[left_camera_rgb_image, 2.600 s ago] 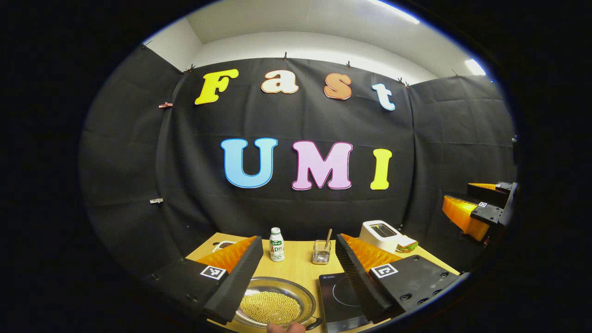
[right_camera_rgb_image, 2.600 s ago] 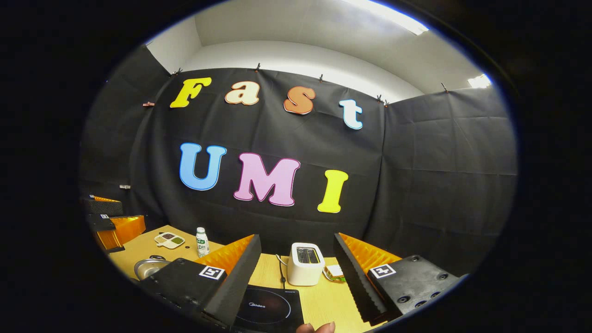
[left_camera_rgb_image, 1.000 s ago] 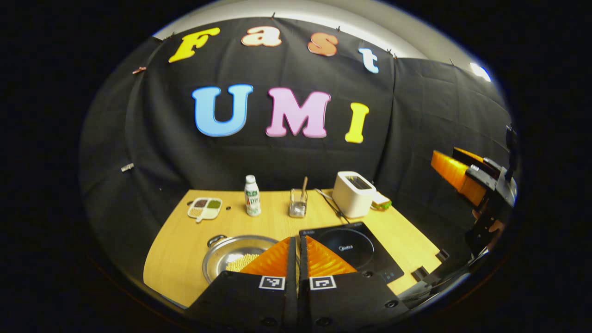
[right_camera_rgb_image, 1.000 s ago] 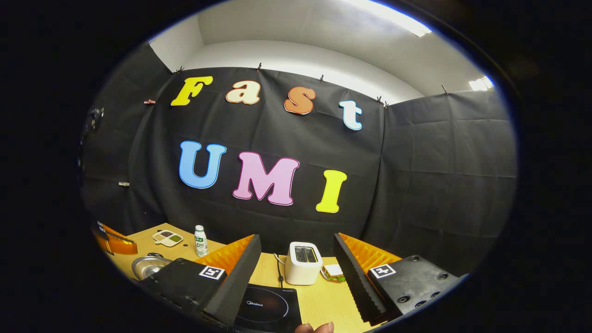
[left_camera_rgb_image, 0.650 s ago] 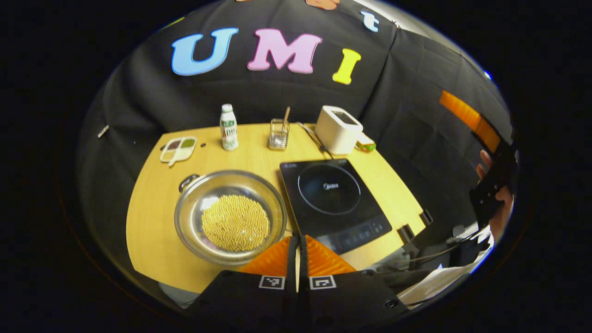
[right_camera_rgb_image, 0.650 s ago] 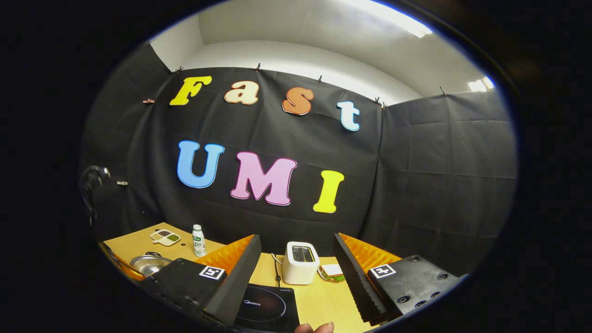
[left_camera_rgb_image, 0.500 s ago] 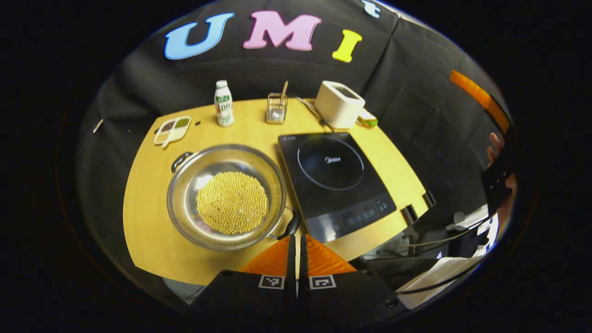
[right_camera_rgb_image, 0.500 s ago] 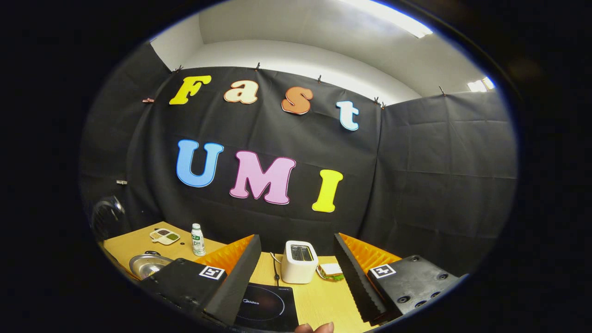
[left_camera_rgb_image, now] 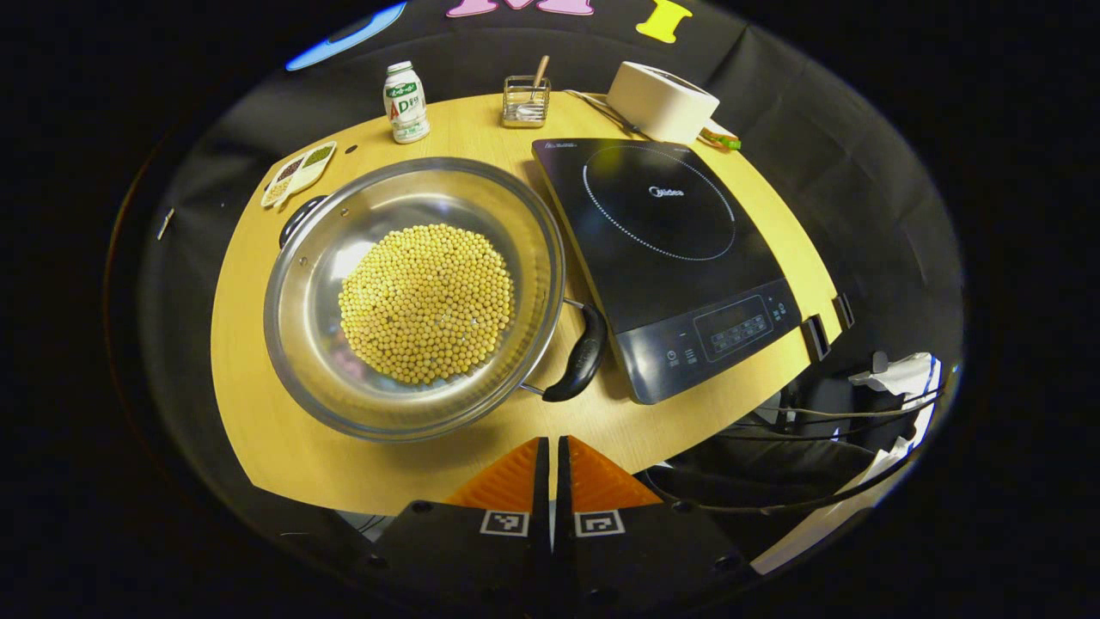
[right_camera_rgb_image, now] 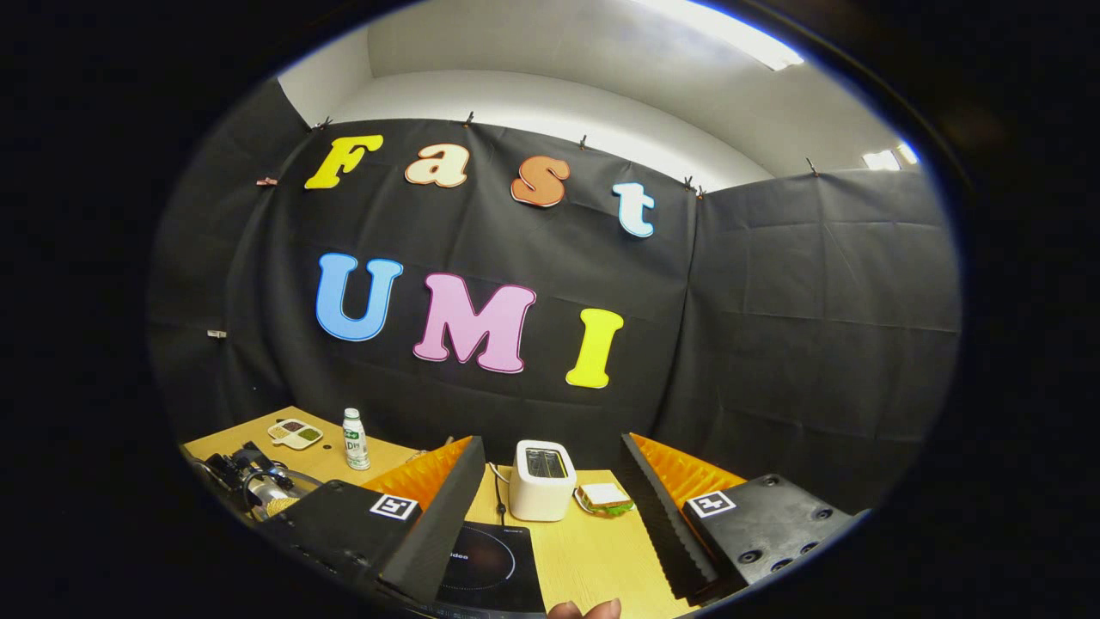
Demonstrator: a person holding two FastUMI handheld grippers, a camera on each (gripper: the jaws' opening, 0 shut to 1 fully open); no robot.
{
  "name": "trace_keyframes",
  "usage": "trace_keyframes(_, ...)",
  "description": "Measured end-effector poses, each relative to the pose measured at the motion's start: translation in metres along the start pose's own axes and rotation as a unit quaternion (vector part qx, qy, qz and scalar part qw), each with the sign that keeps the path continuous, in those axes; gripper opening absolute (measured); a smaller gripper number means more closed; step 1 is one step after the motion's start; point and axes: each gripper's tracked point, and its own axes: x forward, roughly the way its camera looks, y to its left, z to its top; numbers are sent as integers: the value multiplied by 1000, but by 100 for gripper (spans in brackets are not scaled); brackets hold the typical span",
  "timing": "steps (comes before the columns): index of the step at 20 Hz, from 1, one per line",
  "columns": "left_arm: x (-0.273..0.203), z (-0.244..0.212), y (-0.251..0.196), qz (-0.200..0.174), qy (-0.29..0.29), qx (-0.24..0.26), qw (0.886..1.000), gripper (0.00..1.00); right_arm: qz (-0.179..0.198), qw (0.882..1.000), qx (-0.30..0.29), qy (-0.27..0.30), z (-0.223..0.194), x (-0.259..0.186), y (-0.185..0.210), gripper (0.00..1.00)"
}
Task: First push the handle of the pot to place it horizontally, then grasp the pot with both hands and set it on the induction cooktop.
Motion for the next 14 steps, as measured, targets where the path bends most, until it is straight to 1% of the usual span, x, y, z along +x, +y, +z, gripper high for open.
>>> trace_keyframes(5,16,14,1,5,5,-21,1000,5,-7,1000,-4,1,-2,1,-6,97)
trace_keyframes(8,18,20,-2,7,6,-16,1000,5,-11,1000,-6,4,-5,2,-11,98)
trace_keyframes(14,27,49,-9,12,-4,-34,999,5,-19,1000,-9,11,-10,9,-20,98)
